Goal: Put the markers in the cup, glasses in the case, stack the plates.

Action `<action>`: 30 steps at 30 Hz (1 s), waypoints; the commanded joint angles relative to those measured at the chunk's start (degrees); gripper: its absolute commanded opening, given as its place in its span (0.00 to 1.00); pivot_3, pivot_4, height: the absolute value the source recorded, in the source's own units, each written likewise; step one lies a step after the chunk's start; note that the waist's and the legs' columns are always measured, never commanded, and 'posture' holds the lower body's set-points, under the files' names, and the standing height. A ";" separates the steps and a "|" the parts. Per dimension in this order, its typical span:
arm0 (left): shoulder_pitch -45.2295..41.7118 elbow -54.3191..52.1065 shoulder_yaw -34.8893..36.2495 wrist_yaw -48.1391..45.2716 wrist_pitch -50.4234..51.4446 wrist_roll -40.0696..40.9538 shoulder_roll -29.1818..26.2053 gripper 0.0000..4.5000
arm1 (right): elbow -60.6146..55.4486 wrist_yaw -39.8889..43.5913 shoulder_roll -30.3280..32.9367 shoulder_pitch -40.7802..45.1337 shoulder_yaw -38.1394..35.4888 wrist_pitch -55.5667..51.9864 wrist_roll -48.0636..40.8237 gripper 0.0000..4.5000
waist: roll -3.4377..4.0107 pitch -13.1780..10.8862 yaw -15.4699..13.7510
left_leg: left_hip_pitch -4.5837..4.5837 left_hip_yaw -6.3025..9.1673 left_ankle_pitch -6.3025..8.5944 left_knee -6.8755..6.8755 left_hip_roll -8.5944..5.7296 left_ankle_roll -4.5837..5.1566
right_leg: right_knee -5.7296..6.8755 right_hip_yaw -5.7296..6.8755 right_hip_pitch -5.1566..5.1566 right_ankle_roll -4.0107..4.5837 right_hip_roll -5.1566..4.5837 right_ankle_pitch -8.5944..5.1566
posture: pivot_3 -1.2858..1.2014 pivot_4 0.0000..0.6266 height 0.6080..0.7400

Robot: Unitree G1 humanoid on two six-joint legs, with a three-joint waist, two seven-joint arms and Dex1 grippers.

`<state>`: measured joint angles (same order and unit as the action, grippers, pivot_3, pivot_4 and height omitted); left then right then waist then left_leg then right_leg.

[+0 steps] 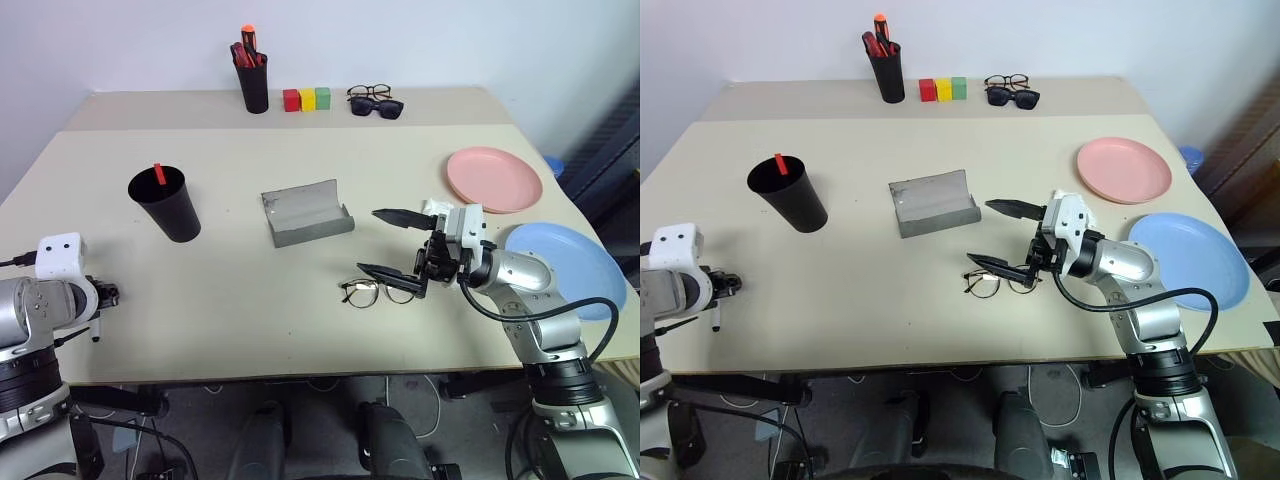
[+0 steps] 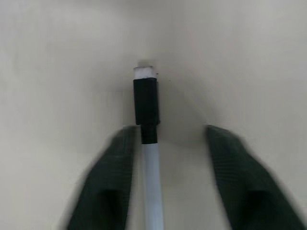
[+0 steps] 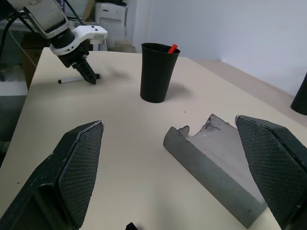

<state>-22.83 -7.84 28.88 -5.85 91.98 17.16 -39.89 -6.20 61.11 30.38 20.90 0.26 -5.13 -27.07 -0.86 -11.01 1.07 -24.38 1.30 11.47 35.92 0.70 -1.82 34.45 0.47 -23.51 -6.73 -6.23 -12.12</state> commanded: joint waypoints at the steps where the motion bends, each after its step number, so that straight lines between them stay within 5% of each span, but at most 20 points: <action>1: 2.07 0.49 0.41 -0.30 0.50 -1.71 -0.44 0.09 | -1.79 -0.42 0.35 0.14 -1.20 0.86 -0.05 1.00 | 0.01 0.00 0.11 | 0.00 -0.01 0.00 -0.01 0.01 0.01 | 0.00 0.00 -0.01 0.00 0.00 0.00 | 0.52 0.24 1.00; 2: 2.64 0.45 0.50 -0.69 0.51 -1.57 -0.53 0.01 | -1.93 -0.49 0.42 0.01 -1.26 0.79 -0.10 1.00 | 0.04 0.02 0.12 | 0.00 -0.02 -0.01 -0.02 0.01 0.01 | 0.01 -0.01 -0.03 0.01 0.00 0.00 | 0.52 0.24 1.00; 8: 6.70 -5.67 0.60 -5.31 0.03 1.26 -0.70 0.01 | -1.15 -0.36 0.68 0.08 -1.49 1.00 -0.17 1.00 | 0.07 0.04 0.17 | 0.03 -0.14 0.01 -0.09 0.03 -0.01 | -0.01 -0.10 -0.08 0.02 0.00 0.01 | 0.52 0.24 1.00; 17: 10.17 -37.95 -5.11 -24.03 -2.49 22.08 -2.18 0.01 | -2.15 -1.92 1.41 -0.56 -3.90 -0.95 -2.10 1.00 | -0.09 -0.03 -0.37 | -0.15 -0.27 0.06 -0.05 -0.04 -0.10 | -0.34 -0.11 -0.07 0.12 -0.32 0.07 | 0.52 0.24 1.00; 24: -2.27 -28.05 -22.62 -8.05 -40.94 0.13 7.07 0.01 | -3.43 -4.43 2.00 -3.21 -8.90 -2.45 -4.71 1.00 | -0.10 -0.03 -0.77 | -0.13 -0.28 -0.01 0.05 -0.11 0.02 | -0.31 -0.11 0.01 0.11 -0.27 0.07 | 0.52 0.24 1.00; 27: -6.72 -17.25 -24.01 1.65 -61.34 -9.76 14.48 0.01 | -3.33 -4.65 2.07 -3.67 -9.58 -1.92 -4.72 1.00 | -0.12 -0.05 -0.61 | -0.14 -0.33 -0.06 0.05 -0.12 0.10 | -0.37 -0.12 0.03 0.11 -0.27 0.07 | 0.52 0.24 1.00; 30: -10.47 -4.70 -24.73 10.17 -71.22 -17.98 17.20 0.01 | -3.59 -4.06 1.54 -3.53 -9.11 -1.28 -4.94 1.00 | -0.11 -0.05 -0.53 | -0.11 -0.34 -0.07 0.01 -0.10 0.14 | -0.32 -0.13 0.02 0.09 -0.21 0.08 | 0.52 0.24 1.00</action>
<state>-32.01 -17.17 3.55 -0.39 27.23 4.23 -22.85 -7.67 56.72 32.15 16.90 -7.93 -7.38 -30.76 -0.97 -11.05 0.54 -24.46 0.97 11.40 35.93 0.61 -1.68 34.19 0.35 -23.49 -6.65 -6.42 -12.03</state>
